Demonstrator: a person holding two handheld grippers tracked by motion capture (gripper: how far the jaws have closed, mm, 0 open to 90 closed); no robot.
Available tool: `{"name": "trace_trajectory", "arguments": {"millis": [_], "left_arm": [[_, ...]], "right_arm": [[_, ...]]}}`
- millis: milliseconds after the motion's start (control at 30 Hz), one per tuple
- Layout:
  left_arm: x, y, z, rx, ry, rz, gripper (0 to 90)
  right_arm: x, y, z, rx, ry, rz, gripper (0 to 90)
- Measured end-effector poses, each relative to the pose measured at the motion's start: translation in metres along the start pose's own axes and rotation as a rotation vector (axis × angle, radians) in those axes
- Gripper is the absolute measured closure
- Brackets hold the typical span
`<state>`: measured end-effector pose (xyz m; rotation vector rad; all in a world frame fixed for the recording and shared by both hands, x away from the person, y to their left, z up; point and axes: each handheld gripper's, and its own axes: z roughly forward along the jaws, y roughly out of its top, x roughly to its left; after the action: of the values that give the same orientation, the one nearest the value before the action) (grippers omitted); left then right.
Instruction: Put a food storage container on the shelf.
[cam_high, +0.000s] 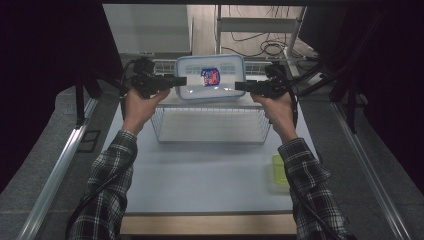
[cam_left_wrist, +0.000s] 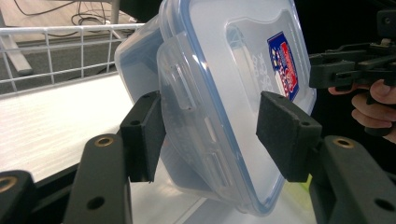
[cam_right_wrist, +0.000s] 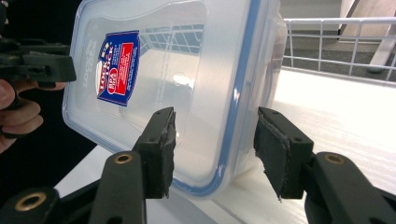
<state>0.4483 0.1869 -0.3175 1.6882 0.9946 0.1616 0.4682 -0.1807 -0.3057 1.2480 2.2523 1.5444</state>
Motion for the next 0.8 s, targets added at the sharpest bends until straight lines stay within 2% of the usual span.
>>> {"name": "trace_trajectory", "arguments": {"millis": [133, 267, 333, 400, 433, 567, 700, 800], "left_arm": [[0.0012, 0.0011, 0.0004, 0.007, 0.033, 0.008, 39.3], [0.0034, 0.0015, 0.0005, 0.005, 0.033, 0.007, 38.5], [0.0020, 0.0019, 0.0002, 0.004, 0.077, 0.023, 37.6], [-0.0001, 0.0023, 0.0025, 0.034, 0.135, 0.060, 37.8], [-0.0003, 0.0017, 0.0043, 0.046, 0.141, 0.072, 38.4], [0.0008, 0.0008, 0.0079, 0.021, 0.141, 0.050, 39.6], [0.0020, 0.0008, 0.0075, 0.016, 0.134, 0.027, 40.2], [-0.0011, 0.0011, 0.0078, 0.015, 0.133, 0.017, 40.2]], "right_arm": [[-0.0019, -0.0019, 0.0035, 0.019, -0.002, 0.009, 51.2], [-0.0019, -0.0025, 0.0052, 0.017, -0.006, 0.017, 51.8], [-0.0021, -0.0024, 0.0051, 0.017, 0.000, 0.022, 53.2], [-0.0012, -0.0019, 0.0039, 0.011, 0.006, 0.031, 54.8], [-0.0001, -0.0009, 0.0029, 0.005, 0.001, 0.033, 54.5], [0.0029, 0.0031, 0.0010, -0.006, -0.022, 0.024, 58.1], [0.0055, 0.0055, 0.0018, -0.005, -0.045, 0.004, 58.5], [0.0053, 0.0065, 0.0022, -0.013, -0.055, 0.006, 60.0]]}}
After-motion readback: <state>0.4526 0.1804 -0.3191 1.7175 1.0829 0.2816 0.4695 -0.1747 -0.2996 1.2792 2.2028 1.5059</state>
